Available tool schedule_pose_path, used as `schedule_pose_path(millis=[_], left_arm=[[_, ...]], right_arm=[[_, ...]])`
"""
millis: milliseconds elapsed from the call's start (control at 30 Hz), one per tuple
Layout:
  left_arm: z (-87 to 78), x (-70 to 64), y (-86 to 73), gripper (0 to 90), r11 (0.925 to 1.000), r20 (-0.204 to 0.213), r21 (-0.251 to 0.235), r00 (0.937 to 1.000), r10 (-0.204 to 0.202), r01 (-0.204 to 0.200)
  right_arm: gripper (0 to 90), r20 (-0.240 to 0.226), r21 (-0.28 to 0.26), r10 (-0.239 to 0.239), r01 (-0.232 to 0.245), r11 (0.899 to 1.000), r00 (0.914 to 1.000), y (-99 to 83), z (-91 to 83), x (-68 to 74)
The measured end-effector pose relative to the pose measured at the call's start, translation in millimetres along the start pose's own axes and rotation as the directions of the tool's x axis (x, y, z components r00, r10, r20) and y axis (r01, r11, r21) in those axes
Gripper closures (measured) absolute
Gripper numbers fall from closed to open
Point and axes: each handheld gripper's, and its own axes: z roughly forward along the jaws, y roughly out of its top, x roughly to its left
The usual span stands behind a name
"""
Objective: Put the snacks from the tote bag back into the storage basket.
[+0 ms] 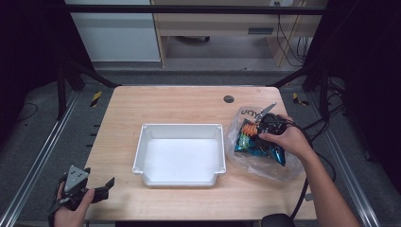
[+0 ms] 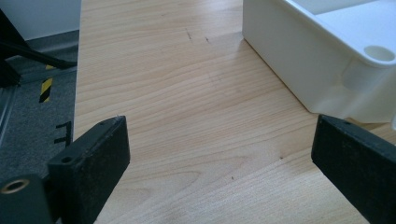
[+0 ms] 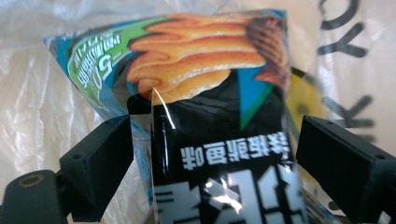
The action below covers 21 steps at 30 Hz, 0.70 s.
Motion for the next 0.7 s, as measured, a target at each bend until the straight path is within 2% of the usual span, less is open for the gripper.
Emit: schedule_pose_path(millis=[167, 333, 533, 667, 700], left_arm=[[-1.1, -0.3, -0.3, 4.0, 1.0000, 0.006, -0.004, 1.0000, 0.004, -0.004], [-1.2, 0.6, -0.5, 4.0, 1.0000, 0.010, -0.006, 1.0000, -0.001, 0.001], [-0.1, -1.5, 0.2, 3.9, 0.9999, 0.018, -0.001, 0.9998, 0.012, -0.012], [-0.3, -1.9, -0.2, 4.0, 0.9999, 0.018, -0.002, 0.9998, 0.012, -0.012], [-0.6, -1.7, -0.1, 4.0, 0.9999, 0.018, -0.001, 0.9998, 0.012, -0.012]], right_arm=[[11.3, -0.001, 0.028, -0.007, 0.007, 1.000, 1.0000, 1.0, 5.6, 0.6], [11.1, -0.004, 0.038, 0.006, -0.006, 0.999, 1.0000, -1.1, 9.6, -0.6], [11.2, -0.011, 0.066, 0.014, -0.013, 0.998, 0.9998, -6.6, 15.8, -0.5], [11.0, -0.010, 0.078, 0.010, -0.009, 0.997, 0.9999, -8.6, 18.4, 0.0], [10.9, -0.008, 0.079, -0.005, 0.006, 0.997, 1.0000, -9.1, 19.2, -1.1]])
